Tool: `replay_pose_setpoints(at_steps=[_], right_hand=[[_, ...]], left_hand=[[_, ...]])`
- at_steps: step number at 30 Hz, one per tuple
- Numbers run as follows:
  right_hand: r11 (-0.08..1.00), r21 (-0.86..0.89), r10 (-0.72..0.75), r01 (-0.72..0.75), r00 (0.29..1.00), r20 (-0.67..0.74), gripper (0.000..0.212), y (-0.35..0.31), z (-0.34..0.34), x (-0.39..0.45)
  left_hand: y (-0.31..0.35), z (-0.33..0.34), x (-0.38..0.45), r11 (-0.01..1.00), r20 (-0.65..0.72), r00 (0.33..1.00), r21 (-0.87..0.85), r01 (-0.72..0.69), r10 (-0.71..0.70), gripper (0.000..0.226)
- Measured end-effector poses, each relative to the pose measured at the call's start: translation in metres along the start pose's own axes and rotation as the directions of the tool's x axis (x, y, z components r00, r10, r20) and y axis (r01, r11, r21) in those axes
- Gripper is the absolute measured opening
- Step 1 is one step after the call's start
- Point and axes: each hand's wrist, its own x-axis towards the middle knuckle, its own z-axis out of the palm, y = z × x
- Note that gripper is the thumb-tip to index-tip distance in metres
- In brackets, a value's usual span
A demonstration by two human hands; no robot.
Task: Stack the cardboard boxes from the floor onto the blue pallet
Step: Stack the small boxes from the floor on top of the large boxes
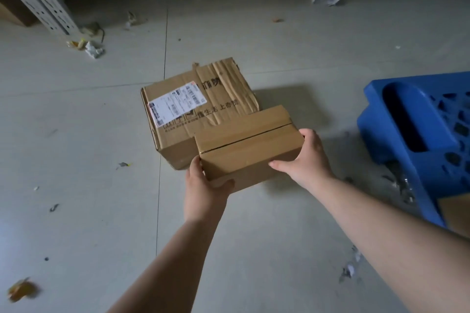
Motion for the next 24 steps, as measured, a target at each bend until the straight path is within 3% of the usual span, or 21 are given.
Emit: replay_pose_setpoints(at_steps=[5, 14, 24], right_hand=[[0.997, 0.073, -0.010, 0.014, 0.998, -0.057, 0.092, -0.069, -0.103, -0.048], [0.987, 0.142, -0.030, 0.069, 0.965, -0.259, 0.089, -0.189, -0.354, -0.201], [0.980, 0.184, 0.020, 0.071, 0.893, -0.450, 0.090, -0.216, -0.556, -0.432]], left_hand=[[0.106, -0.048, -0.045, 0.989, -0.047, 0.989, -0.045, -0.144, 0.142, 0.055], [0.335, -0.129, -0.202, 0.921, 0.034, 0.925, -0.114, -0.373, 0.378, 0.056], [0.477, -0.179, -0.434, 0.826, 0.211, 0.812, -0.306, -0.473, 0.543, 0.047]])
